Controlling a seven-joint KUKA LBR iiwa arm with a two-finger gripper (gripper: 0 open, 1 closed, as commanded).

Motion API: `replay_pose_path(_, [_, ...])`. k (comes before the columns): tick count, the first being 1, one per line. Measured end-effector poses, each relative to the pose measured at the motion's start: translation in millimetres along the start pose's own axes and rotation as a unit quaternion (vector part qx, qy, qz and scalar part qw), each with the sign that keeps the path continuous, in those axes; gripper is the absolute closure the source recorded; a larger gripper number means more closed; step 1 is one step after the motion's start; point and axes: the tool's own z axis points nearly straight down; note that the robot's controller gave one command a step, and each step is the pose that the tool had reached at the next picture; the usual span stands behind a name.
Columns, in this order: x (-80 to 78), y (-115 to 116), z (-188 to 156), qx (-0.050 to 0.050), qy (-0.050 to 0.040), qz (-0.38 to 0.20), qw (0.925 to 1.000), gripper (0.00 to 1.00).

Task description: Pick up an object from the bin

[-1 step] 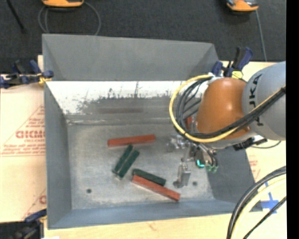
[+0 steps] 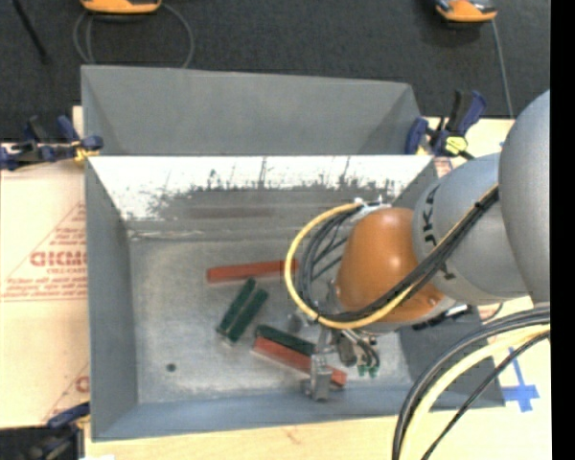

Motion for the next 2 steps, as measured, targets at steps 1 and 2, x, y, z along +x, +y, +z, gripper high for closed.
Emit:
replay_pose_path(1, [-1.2, -1.5, -3.2, 0.0, -0.0007, 0.0, 1.0, 1.0])
replay_pose_path(2, [-18.3, 27.7, -136.9, 0.001, -0.0042, -0.064, 0.9979, 1.0])
